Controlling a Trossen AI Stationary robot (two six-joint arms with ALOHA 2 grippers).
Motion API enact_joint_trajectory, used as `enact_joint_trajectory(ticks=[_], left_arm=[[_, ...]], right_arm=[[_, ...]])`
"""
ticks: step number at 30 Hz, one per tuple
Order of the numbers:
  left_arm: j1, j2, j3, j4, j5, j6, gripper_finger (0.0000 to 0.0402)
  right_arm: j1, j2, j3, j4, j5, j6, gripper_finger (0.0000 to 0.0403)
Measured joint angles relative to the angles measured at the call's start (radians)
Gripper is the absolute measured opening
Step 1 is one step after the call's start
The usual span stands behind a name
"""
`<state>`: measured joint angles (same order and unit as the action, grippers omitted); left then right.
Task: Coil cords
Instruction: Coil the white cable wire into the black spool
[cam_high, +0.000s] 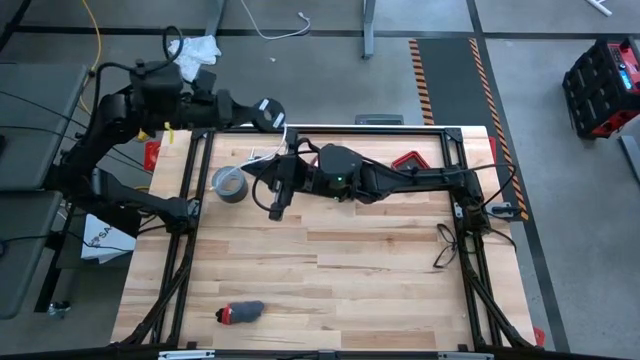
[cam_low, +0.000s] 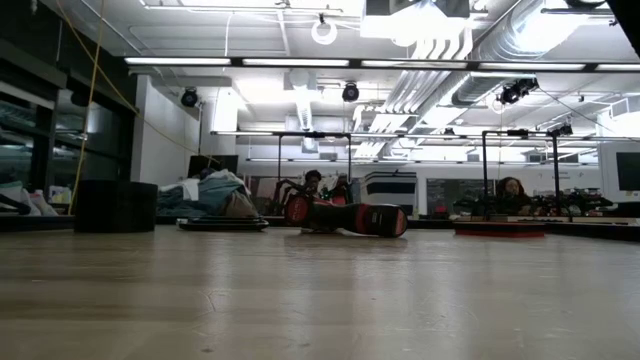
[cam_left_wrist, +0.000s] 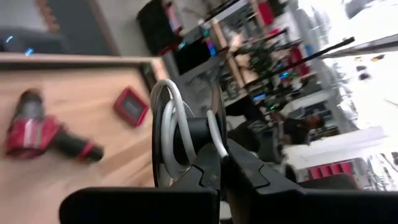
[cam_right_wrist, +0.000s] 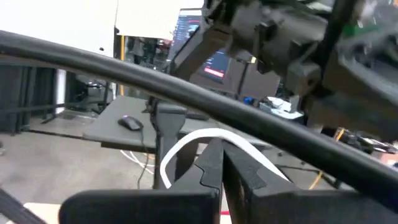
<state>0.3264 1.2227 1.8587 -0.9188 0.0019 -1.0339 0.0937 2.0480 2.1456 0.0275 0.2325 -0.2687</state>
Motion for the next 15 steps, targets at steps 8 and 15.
enact_joint_trajectory(ticks=[8,15], left_arm=[[0.037,-0.008,0.0,-0.014,0.015,0.083,0.0],[0.109,-0.047,0.0,0.024,0.036,0.227,0.0]], right_arm=[[0.0,0.0,0.0,-0.077,-0.053,0.084,0.0],[-0.021,0.0,0.0,-0.248,-0.062,0.185,0.0]])
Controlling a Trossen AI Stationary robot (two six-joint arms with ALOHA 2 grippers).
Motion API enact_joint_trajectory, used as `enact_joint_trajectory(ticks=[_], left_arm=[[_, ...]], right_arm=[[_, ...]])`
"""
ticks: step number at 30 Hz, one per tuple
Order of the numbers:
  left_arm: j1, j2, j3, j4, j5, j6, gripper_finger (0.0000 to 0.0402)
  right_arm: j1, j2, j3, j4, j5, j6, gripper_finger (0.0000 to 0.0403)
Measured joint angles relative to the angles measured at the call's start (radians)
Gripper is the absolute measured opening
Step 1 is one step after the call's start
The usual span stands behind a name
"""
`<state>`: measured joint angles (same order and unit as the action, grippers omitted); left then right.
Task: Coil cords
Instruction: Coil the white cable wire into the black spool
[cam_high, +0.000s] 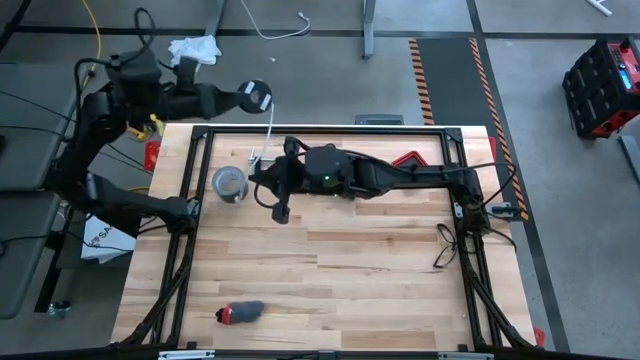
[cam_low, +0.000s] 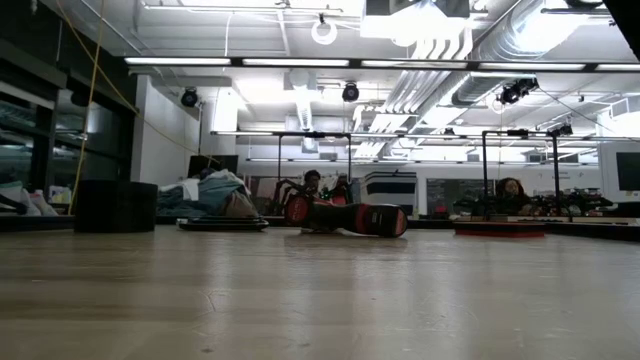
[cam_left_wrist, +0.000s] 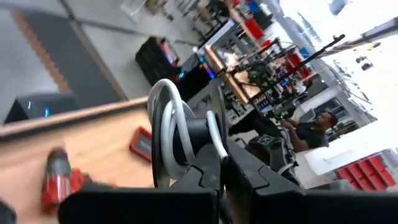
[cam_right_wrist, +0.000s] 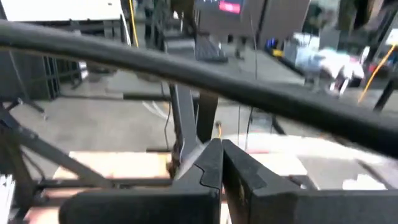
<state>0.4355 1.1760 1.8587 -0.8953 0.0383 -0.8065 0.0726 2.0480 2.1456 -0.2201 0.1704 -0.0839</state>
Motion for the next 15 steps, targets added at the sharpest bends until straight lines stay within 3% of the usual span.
enact_joint_trajectory(ticks=[8,15], left_arm=[[0.062,-0.029,0.0,0.04,0.131,0.259,0.0],[0.084,-0.039,0.0,0.011,0.171,0.548,0.0]], right_arm=[[-0.029,0.001,0.0,-0.213,-0.005,0.164,0.0008],[-0.049,0.046,-0.001,-0.338,0.0,0.344,0.0089]])
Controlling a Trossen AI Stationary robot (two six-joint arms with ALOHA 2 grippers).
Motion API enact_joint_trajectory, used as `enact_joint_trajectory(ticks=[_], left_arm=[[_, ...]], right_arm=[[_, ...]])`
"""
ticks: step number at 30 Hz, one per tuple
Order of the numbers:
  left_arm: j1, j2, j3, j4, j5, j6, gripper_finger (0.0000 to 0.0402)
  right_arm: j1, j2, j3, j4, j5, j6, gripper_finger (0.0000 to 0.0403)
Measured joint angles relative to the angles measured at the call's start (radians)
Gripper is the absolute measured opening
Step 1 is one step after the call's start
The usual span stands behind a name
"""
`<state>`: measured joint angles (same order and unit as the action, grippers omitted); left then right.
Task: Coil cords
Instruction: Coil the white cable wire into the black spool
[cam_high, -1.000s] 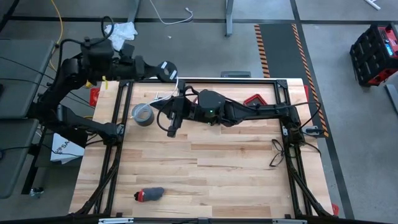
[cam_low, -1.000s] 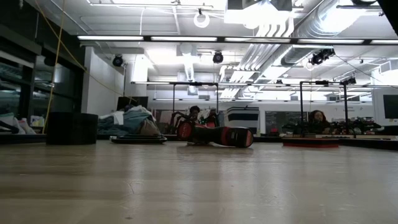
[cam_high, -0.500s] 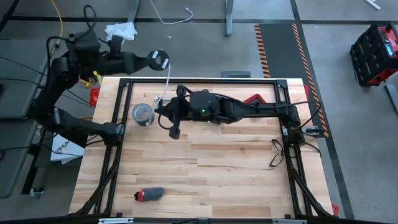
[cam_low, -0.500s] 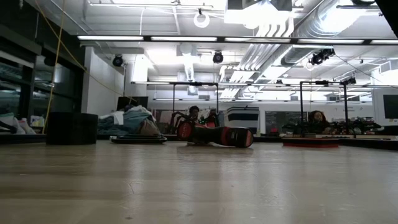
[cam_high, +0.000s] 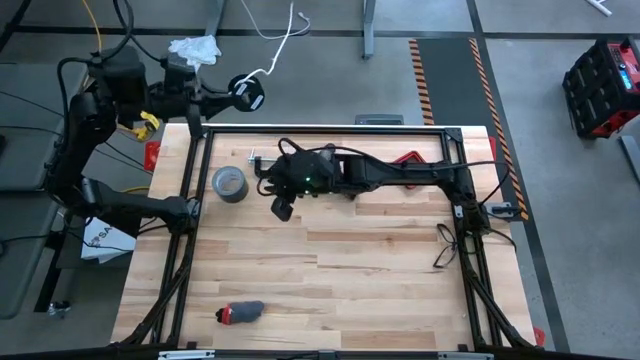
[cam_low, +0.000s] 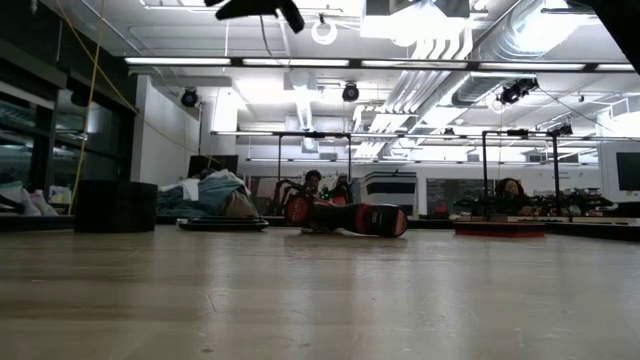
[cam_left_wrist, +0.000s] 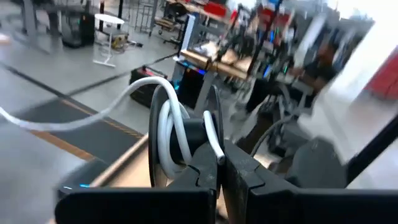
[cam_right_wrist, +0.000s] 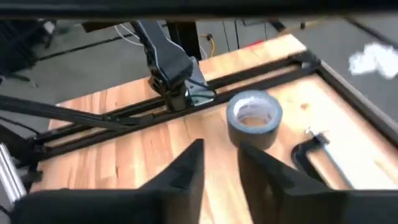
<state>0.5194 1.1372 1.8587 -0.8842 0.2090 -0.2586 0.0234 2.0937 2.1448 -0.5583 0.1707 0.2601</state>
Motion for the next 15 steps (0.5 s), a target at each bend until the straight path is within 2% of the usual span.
enact_joint_trajectory(ticks=[3,7,15], left_arm=[[0.0,-0.006,0.0,-0.059,-0.002,0.145,0.0],[0.008,-0.013,0.0,-0.129,-0.045,0.294,0.0],[0.019,-0.022,0.0,-0.257,-0.207,0.648,0.0]], right_arm=[[-0.007,0.003,0.0,-0.035,0.025,0.053,0.013],[-0.028,-0.002,0.0,-0.036,0.084,0.03,0.0167],[-0.113,-0.014,0.001,-0.019,0.03,0.077,0.0174]])
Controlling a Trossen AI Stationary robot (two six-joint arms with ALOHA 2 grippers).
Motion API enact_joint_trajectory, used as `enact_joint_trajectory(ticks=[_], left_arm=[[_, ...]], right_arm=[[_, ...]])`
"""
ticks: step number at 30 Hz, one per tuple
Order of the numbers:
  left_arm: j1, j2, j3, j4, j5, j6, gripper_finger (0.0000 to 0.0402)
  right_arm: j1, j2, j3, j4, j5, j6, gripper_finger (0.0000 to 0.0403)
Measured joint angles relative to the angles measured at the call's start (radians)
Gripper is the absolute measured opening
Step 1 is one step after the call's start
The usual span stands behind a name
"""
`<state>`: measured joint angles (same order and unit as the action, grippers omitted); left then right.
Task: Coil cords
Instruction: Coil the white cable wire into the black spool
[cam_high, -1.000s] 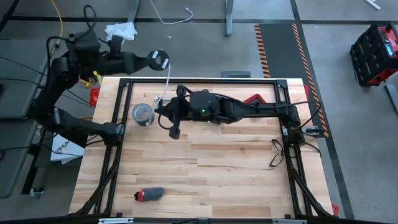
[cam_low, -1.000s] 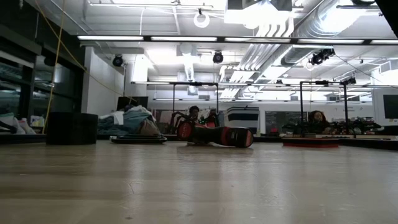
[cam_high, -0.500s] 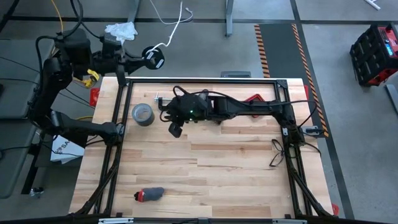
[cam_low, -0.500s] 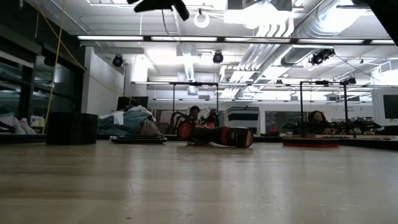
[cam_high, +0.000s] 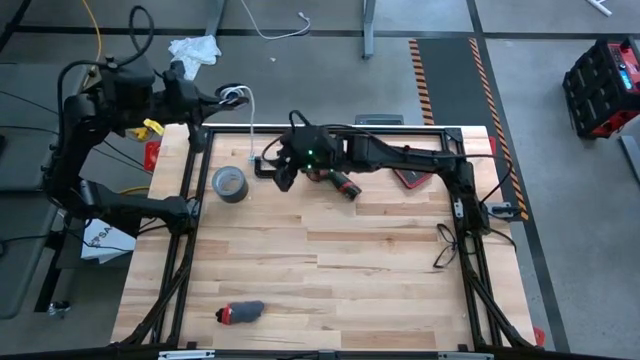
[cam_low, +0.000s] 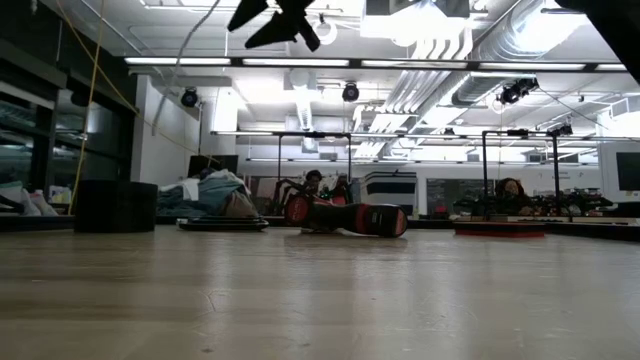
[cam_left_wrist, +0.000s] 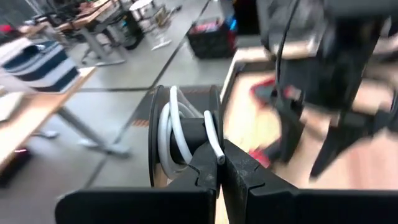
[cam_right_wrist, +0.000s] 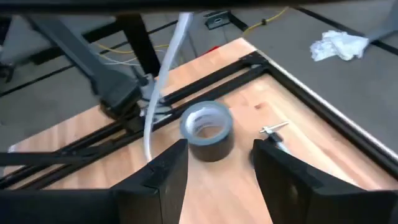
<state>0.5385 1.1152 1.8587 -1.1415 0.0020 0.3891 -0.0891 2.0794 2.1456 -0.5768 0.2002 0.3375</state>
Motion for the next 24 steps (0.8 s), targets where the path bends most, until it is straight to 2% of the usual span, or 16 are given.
enact_joint_trajectory(ticks=[3,8,11,15,18,21,24], left_arm=[[0.0,0.002,0.0,-0.045,-0.06,0.09,0.0],[0.0,0.006,0.0,-0.076,-0.135,0.2,0.0],[0.0,0.014,0.0,-0.075,-0.133,0.223,0.0],[0.0,0.033,0.0,-0.11,-0.043,0.214,0.0],[-0.003,0.053,0.0,-0.159,-0.018,0.189,0.0],[-0.002,0.078,0.0,-0.171,-0.087,0.163,0.0],[-0.002,0.106,0.0,-0.156,-0.125,0.137,0.0]], right_arm=[[-0.026,-0.005,0.0,0.021,0.0,-0.009,0.0174],[-0.061,-0.029,0.0,0.099,-0.001,-0.137,0.0174],[-0.083,-0.04,0.0,0.127,-0.001,-0.206,0.0174],[-0.108,-0.043,0.0,0.164,0.004,-0.266,0.0165],[-0.112,-0.051,0.009,0.207,0.04,-0.312,0.0119],[-0.115,-0.056,0.058,0.204,0.032,-0.315,0.0031],[-0.121,-0.058,0.129,0.179,-0.011,-0.319,0.0011]])
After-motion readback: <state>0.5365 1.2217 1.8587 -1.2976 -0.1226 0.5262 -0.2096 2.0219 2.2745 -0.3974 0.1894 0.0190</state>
